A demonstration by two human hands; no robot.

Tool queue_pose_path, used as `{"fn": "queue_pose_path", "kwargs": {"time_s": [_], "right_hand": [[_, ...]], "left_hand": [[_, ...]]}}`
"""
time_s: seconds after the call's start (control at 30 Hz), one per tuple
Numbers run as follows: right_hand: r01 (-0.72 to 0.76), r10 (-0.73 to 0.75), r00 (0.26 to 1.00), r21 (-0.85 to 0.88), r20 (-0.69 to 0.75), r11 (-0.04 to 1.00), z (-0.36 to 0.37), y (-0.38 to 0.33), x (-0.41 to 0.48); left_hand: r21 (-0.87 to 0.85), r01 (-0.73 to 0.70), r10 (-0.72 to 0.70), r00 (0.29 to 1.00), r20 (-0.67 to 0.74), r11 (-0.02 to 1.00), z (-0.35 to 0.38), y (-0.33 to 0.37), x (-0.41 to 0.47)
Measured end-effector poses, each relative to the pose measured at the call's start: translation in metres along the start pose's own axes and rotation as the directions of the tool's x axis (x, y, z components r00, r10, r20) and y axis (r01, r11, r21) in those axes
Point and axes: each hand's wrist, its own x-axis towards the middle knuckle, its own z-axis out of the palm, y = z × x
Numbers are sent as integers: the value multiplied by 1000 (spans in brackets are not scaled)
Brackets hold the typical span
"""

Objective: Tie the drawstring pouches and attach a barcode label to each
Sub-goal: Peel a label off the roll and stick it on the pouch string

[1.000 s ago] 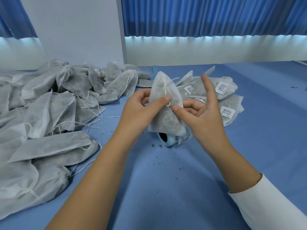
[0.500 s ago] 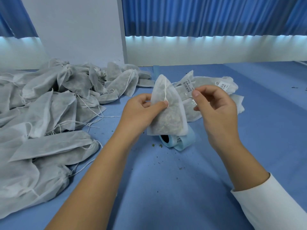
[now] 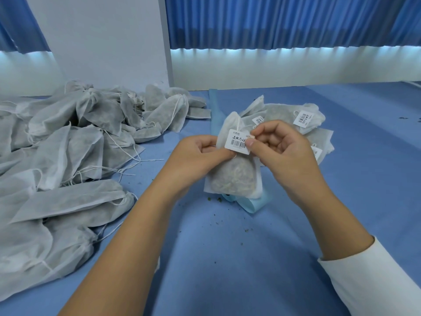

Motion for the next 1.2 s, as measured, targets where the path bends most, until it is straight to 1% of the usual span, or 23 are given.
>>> {"fn": "queue_pose_path", "kwargs": {"time_s": [0.07, 0.13, 0.37, 0.57, 0.7, 0.8, 0.87, 1.0, 1.13, 1.2], "right_hand": [[-45, 45, 999, 7, 18, 999, 0, 2, -1], [-66, 66, 998, -16, -4, 998, 0, 3, -1], [-95, 89, 992, -68, -84, 993, 2, 6, -1], [-110, 101, 989, -74, -112, 991, 2, 6, 0], [-96, 83, 988, -100, -128, 990, 4, 6, -1], [-63, 44, 987, -123, -155, 990, 5, 5, -2], [-39, 17, 987, -135, -161, 990, 6, 5, -2], [-18, -9, 988, -168, -157, 986, 10, 8, -3], [-17, -49, 973, -280, -227, 960, 11, 12, -4], [-79, 3, 967, -287, -254, 955, 8, 11, -3]], "left_hand": [[-18, -5, 5, 999, 36, 1000, 1, 0, -1], [-40, -16, 18, 998, 63, 999, 1, 0, -2], [-61, -52, 58, 991, 117, 997, 1, 0, -3], [-68, -61, 71, 986, 151, 996, -1, 0, -3], [-58, -65, 73, 987, 147, 996, 0, 0, -3], [-54, -62, 70, 986, 150, 997, 0, 1, -4], [-33, -52, 56, 991, 125, 998, 2, 3, -5], [59, -37, 41, 997, -62, 998, 9, 2, -1], [7, -34, 35, 991, -132, 999, 13, 2, -1], [-53, -26, 19, 992, -122, 998, 13, 3, -2]]}}
